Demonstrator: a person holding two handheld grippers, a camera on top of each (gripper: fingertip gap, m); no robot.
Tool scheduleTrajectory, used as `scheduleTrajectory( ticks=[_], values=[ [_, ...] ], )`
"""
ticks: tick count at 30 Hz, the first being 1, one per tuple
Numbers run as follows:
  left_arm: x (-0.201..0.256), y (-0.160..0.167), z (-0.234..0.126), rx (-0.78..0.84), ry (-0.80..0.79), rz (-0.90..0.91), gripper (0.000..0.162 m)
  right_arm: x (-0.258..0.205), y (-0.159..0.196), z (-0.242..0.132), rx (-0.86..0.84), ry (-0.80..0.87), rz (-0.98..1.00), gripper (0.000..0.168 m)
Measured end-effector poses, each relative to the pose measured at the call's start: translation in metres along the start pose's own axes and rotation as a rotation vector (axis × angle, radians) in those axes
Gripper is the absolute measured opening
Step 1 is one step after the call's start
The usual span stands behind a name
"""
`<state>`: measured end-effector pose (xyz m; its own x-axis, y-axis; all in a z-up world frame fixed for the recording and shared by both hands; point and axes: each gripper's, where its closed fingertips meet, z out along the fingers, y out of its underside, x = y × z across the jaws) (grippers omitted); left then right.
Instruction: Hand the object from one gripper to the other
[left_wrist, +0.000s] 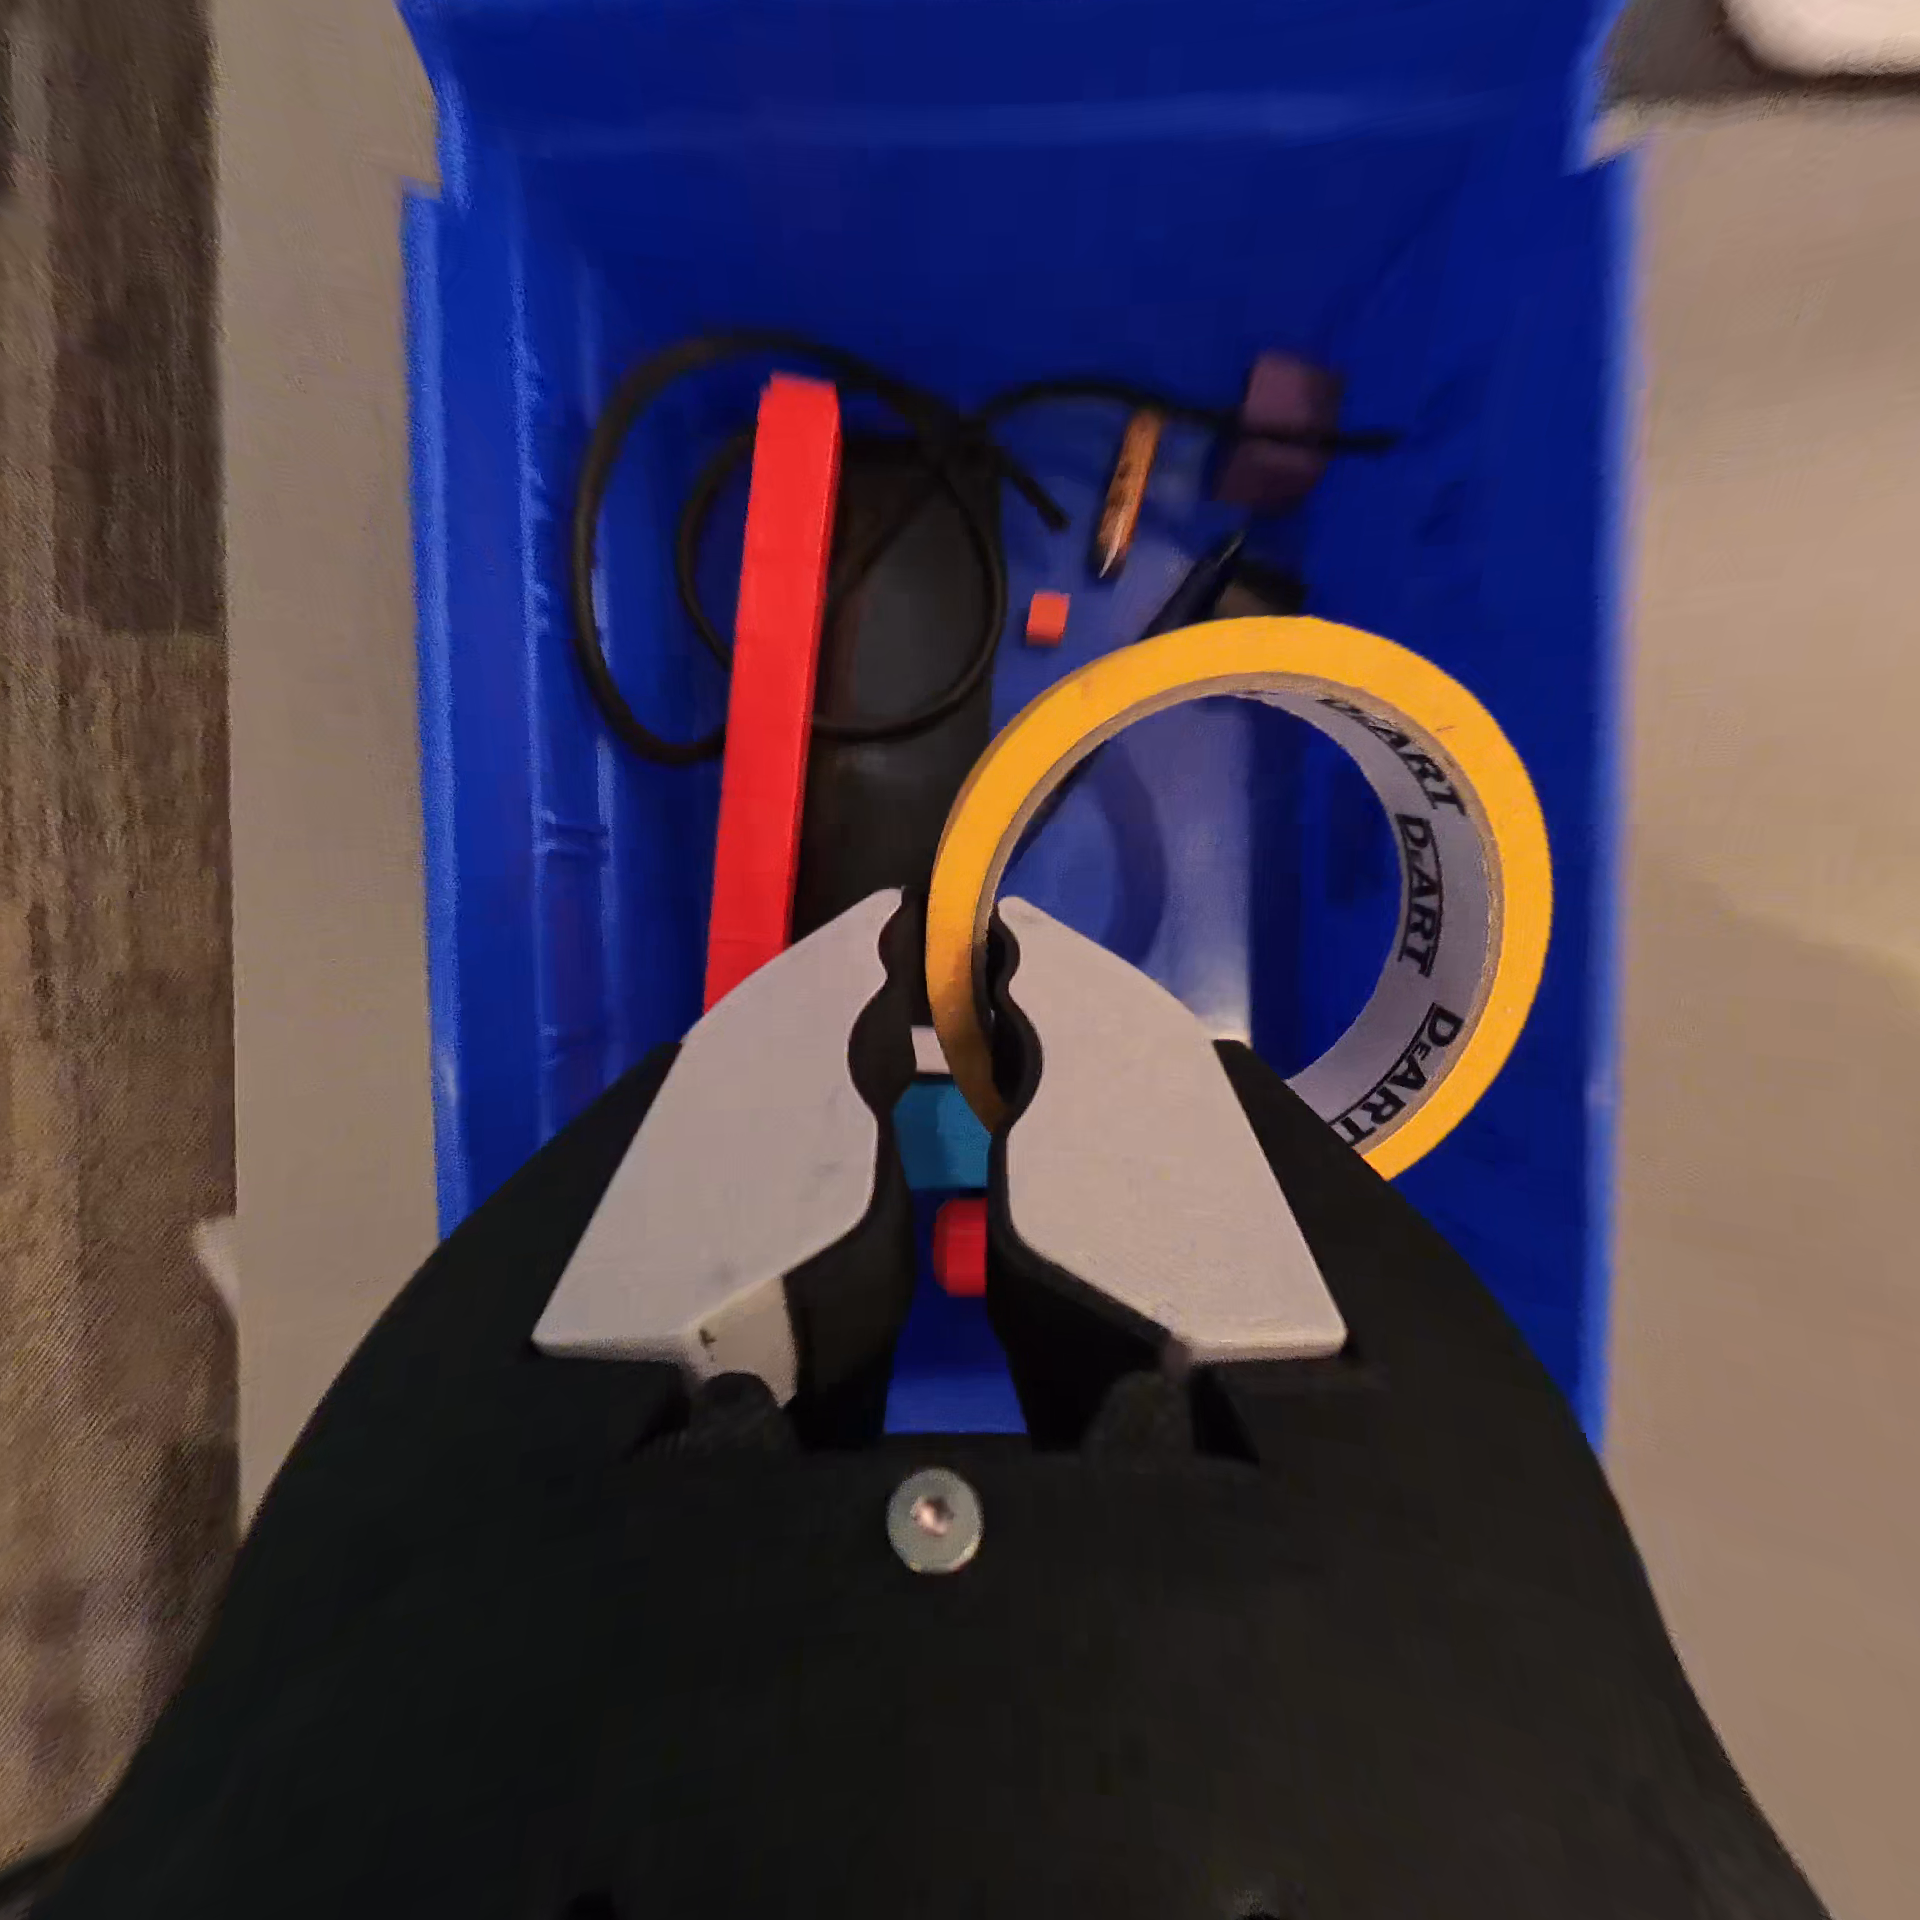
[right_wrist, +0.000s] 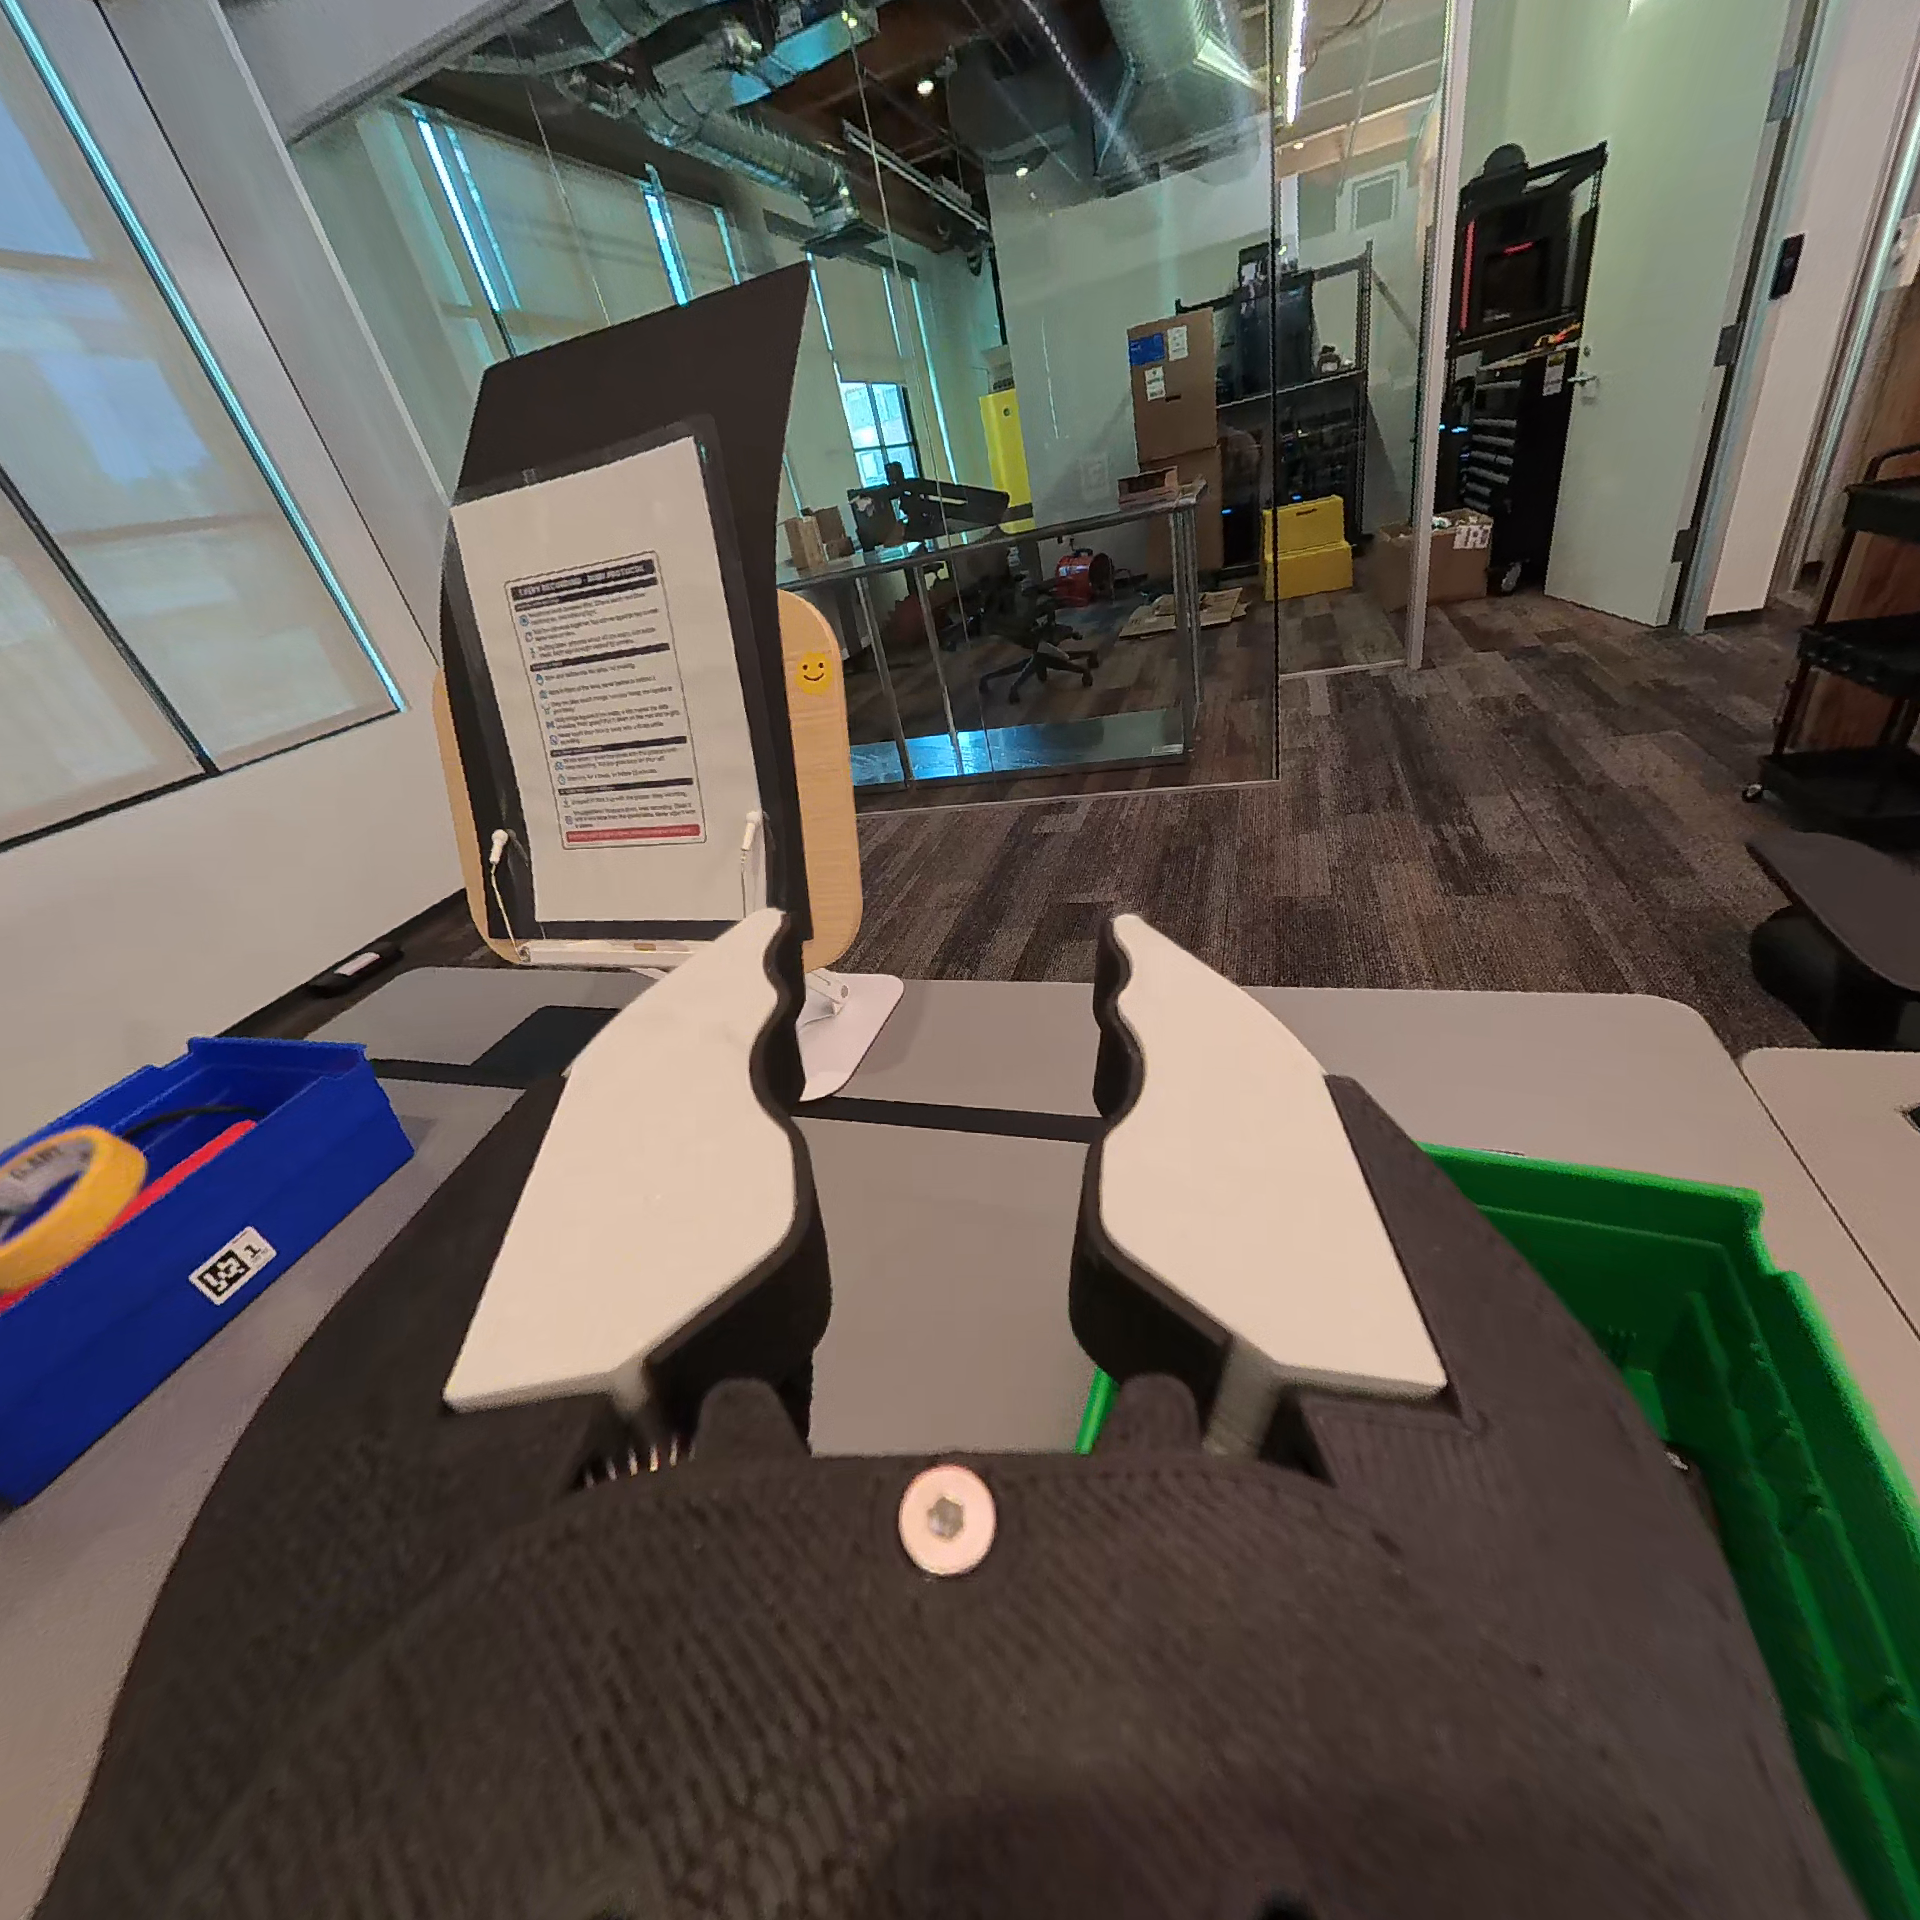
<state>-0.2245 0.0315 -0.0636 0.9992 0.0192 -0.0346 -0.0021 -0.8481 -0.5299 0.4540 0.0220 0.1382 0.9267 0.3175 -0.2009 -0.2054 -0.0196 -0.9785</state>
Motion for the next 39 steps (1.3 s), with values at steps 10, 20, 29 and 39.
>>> scheduleTrajectory(
  ticks=[10,20,29,39],
  values=[
    [0.179,-0.082,-0.165,0.657,1.379,-0.081,0.009,-0.167,0.005,0.014,0.122,-0.594,-0.201,0.053],
    [0.362,-0.031,-0.165,0.283,1.794,-0.114,0.009,-0.343,0.104,0.004,0.058,-0.916,-0.514,0.052],
    [0.364,-0.040,-0.157,0.480,1.608,-0.010,0.043,-0.335,0.130,0.015,-0.118,-0.925,-0.503,0.011],
    [0.352,-0.038,-0.175,0.721,1.129,0.268,0.066,-0.266,0.168,0.068,-0.275,-0.308,-1.250,0.010]
  ],
)
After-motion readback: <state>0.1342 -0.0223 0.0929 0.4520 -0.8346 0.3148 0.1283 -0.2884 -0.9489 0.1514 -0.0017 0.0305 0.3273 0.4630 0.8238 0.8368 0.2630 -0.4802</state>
